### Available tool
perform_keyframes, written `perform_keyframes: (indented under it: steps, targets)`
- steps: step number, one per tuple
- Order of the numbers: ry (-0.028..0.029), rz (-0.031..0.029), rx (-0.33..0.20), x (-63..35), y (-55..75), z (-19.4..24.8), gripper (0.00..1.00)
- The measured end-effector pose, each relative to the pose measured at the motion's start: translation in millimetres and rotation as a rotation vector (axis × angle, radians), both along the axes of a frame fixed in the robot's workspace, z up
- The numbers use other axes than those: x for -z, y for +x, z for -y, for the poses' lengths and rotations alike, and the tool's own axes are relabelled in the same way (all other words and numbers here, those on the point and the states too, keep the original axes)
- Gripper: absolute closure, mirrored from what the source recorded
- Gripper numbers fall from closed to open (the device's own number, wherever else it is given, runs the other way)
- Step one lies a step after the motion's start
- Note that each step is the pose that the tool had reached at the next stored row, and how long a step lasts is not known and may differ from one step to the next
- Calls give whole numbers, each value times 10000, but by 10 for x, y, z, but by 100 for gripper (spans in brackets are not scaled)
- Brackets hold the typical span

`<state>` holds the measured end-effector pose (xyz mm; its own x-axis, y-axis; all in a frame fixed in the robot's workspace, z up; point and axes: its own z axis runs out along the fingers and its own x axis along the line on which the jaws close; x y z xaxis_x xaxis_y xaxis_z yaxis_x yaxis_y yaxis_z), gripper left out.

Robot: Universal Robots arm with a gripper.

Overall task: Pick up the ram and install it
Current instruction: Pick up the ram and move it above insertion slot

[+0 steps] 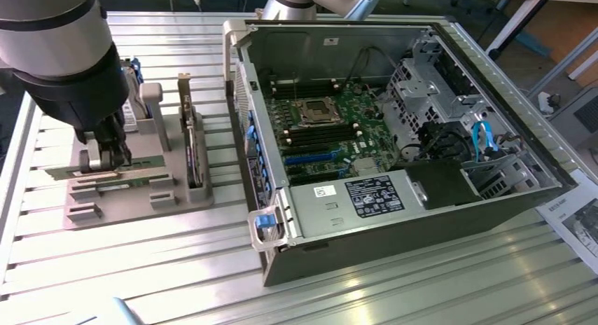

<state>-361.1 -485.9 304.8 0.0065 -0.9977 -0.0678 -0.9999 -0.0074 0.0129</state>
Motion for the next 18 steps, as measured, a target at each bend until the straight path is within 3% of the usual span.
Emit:
perform_keyframes:
  steps: [18]
  targets:
    - [168,1,0,-258,9,0,88]
